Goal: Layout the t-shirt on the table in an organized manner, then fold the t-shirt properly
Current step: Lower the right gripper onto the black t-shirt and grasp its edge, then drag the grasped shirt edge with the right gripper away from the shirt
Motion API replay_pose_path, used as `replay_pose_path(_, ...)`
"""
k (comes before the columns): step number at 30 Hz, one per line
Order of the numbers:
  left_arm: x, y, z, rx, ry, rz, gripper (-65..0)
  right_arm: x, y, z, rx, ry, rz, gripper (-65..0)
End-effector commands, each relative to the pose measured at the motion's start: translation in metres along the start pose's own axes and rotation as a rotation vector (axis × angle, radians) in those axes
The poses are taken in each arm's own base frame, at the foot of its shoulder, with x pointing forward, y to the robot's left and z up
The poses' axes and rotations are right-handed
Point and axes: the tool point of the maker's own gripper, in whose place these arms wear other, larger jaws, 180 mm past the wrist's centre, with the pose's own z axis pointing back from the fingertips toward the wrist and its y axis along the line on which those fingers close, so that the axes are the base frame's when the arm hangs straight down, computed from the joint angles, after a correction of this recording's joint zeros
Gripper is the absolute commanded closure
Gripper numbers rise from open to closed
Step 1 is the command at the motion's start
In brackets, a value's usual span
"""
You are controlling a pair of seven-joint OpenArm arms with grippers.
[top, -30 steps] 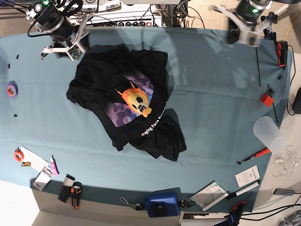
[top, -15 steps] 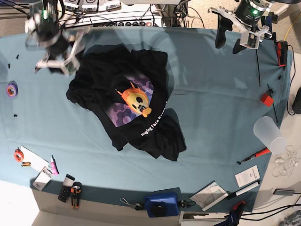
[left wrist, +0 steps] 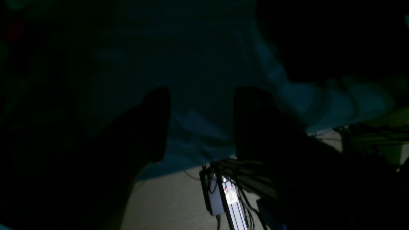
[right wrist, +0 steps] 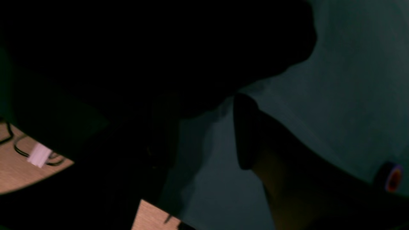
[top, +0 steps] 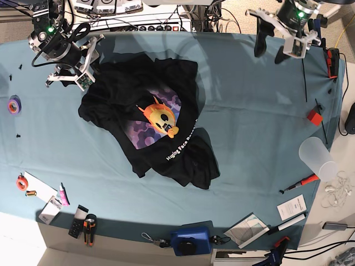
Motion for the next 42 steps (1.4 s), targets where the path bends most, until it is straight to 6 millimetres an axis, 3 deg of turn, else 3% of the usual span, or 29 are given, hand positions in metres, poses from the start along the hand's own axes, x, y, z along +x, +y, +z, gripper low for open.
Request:
replay_pose_path(1, 0.01, -0.002, 0.002, -0.009, -0.037, -0.004, -32.6, 0.008, -0.005, 0.003, -0.011, -0.032, 0.009, -27.5)
replay_pose_path(7, 0.013, -0.002, 0.0, -0.009, -0.051, -0.008, -32.6, 0.013, 0.018, -0.005, 0.044, -0.029, 0.034, -27.5)
replay_pose_path(12, 0.013, -0.002, 0.001, -0.009, -0.05, -0.008, -32.6, 0.02, 0.018, -0.022, -0.032, -0.001, 0.083, -27.5)
replay_pose_path(19, 0.013, -0.002, 0.001, -0.009, -0.05, -0.008, -32.6, 0.005, 0.03, -0.055, -0.034, 0.083, 0.114, -27.1)
replay_pose_path(20, 0.013, -0.002, 0.001, -0.008, -0.05, -0.008, -32.6, 0.005, 0.033, -0.055, -0.03, 0.082, 0.114, -23.2)
replay_pose_path(22, 0.014, -0.002, 0.001, -0.009, -0.053, -0.008, -32.6, 0.008, 0.031, -0.055, -0.054, 0.075, 0.086, -9.3)
replay_pose_path(23, 0.014, -0.002, 0.001, -0.009, -0.053, -0.008, -32.6, 0.01, 0.027, -0.054, -0.075, 0.067, 0.066, -2.0)
replay_pose_path(24, 0.014, -0.002, 0.0, -0.008, -0.053, -0.008, -32.6, 0.014, 0.024, -0.052, -0.096, 0.056, 0.062, 0.0)
replay_pose_path(27, 0.014, -0.002, 0.001, -0.008, -0.053, -0.008, -32.6, 0.038, 0.012, -0.038, -0.169, -0.006, 0.122, 0.0)
replay_pose_path(32, 0.014, -0.002, 0.001, -0.009, -0.053, -0.008, -32.6, 0.1, -0.011, 0.002, -0.319, -0.192, 0.163, 0.0)
replay_pose_path(36, 0.014, -0.002, 0.001, -0.008, -0.052, -0.008, -32.6, 0.124, -0.036, 0.014, -0.406, -0.272, 0.143, 0.0)
replay_pose_path(38, 0.014, -0.002, 0.001, -0.009, -0.053, -0.008, -32.6, 0.132, -0.054, 0.021, -0.458, -0.295, 0.133, 0.0)
replay_pose_path(42, 0.014, -0.002, 0.001, -0.009, -0.052, -0.008, -32.6, 0.139, -0.108, 0.046, -0.613, -0.345, 0.059, 0.0)
